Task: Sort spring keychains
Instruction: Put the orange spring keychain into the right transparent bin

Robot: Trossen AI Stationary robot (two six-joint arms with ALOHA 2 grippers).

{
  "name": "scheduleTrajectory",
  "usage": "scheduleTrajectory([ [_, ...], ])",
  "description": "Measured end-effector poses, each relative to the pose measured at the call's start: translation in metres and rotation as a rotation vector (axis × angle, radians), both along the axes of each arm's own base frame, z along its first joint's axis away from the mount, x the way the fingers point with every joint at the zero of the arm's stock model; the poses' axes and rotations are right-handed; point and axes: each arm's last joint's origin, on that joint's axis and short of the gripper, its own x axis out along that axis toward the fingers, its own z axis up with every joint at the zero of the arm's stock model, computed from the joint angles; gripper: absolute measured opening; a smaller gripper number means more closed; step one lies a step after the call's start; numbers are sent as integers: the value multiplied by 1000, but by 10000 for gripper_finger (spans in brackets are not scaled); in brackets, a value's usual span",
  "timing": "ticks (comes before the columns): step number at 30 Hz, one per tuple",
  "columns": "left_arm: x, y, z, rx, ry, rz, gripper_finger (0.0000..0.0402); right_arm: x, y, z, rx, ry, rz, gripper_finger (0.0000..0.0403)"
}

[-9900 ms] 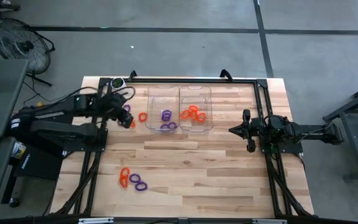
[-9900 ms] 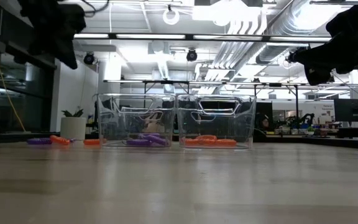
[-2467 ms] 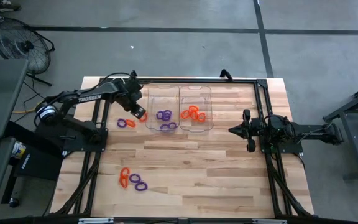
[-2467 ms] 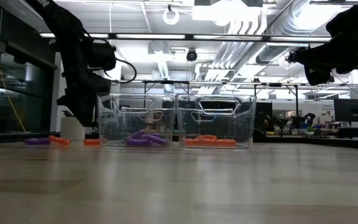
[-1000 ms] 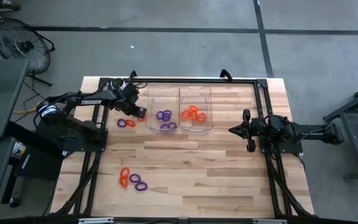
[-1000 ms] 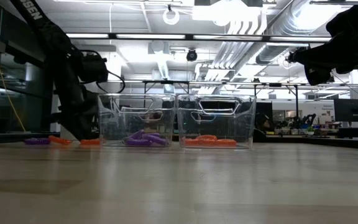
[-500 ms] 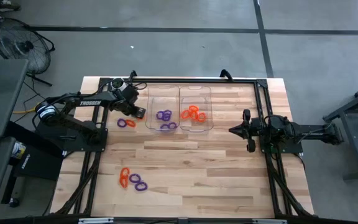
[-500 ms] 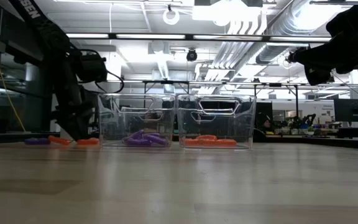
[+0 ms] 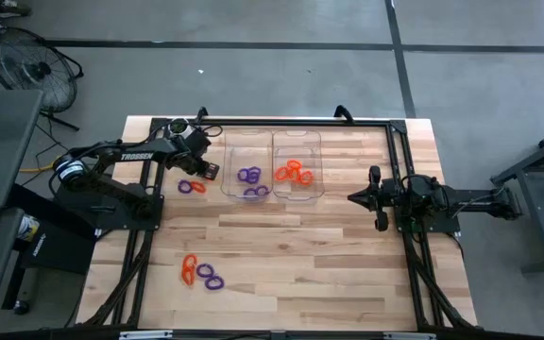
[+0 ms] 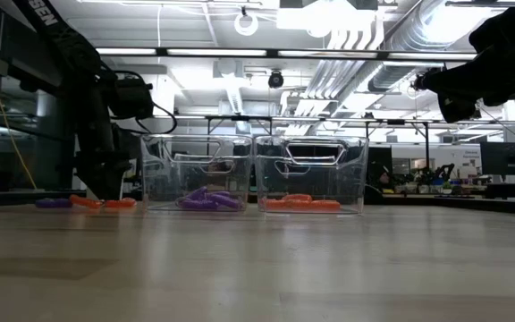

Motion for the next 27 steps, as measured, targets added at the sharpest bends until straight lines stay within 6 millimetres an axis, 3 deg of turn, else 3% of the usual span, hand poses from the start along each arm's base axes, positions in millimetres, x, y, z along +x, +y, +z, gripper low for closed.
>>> scheduleTrajectory([
  [8, 0, 0, 0, -2, 3, 0, 78, 0, 0, 0, 0, 0, 0, 11],
  [15, -1, 0, 0, -2, 8, 3, 12, 0, 0, 0, 0, 0, 0, 11],
  [27, -2, -3, 5, 3, -9, -23, 3, 0, 0, 0, 0, 0, 0, 11],
])
